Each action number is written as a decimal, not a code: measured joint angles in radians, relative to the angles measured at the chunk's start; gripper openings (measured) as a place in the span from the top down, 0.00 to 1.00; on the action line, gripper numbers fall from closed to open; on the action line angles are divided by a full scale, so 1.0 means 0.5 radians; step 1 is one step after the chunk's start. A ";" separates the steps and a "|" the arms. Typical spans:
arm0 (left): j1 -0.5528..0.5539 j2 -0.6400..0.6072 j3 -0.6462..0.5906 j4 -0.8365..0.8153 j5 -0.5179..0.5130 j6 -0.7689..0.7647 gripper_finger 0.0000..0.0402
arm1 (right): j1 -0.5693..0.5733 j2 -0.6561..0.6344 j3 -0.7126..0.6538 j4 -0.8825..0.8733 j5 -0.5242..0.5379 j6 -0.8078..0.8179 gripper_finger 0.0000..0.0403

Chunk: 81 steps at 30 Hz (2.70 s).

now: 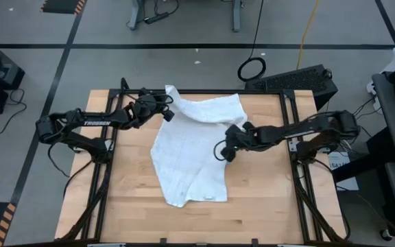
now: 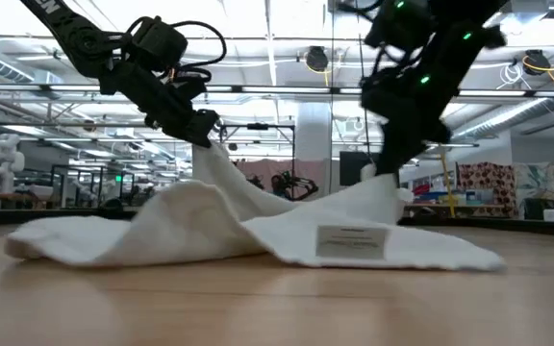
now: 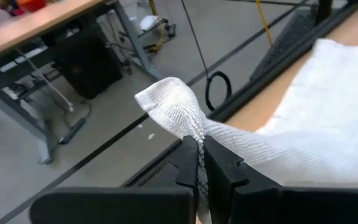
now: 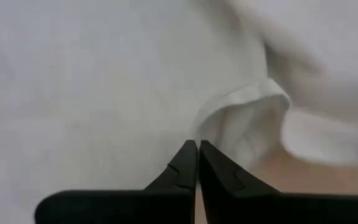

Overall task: Roll towel
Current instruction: Roll the white towel

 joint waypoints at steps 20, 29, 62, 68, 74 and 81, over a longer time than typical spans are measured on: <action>0.027 -0.106 0.000 0.047 0.475 -0.105 0.95 | 0.351 -0.153 -0.002 -0.956 0.074 0.656 0.80; -0.031 -0.113 0.001 -0.351 0.871 -0.427 0.62 | 0.562 -0.153 -0.002 -1.040 0.222 0.965 0.66; -1.679 0.537 -0.050 -0.384 0.299 -0.716 0.67 | 1.644 0.404 -0.002 0.274 0.553 0.969 0.73; -1.588 0.709 0.009 -0.287 0.199 -0.555 0.84 | 1.655 0.535 -0.002 0.388 0.515 0.969 0.75; -1.392 0.676 0.111 -0.006 0.086 -0.135 0.97 | 1.642 0.608 -0.002 0.437 0.549 1.015 0.75; -1.165 0.672 0.389 0.097 0.428 -0.178 0.98 | 1.641 0.643 -0.001 0.615 0.631 0.965 0.75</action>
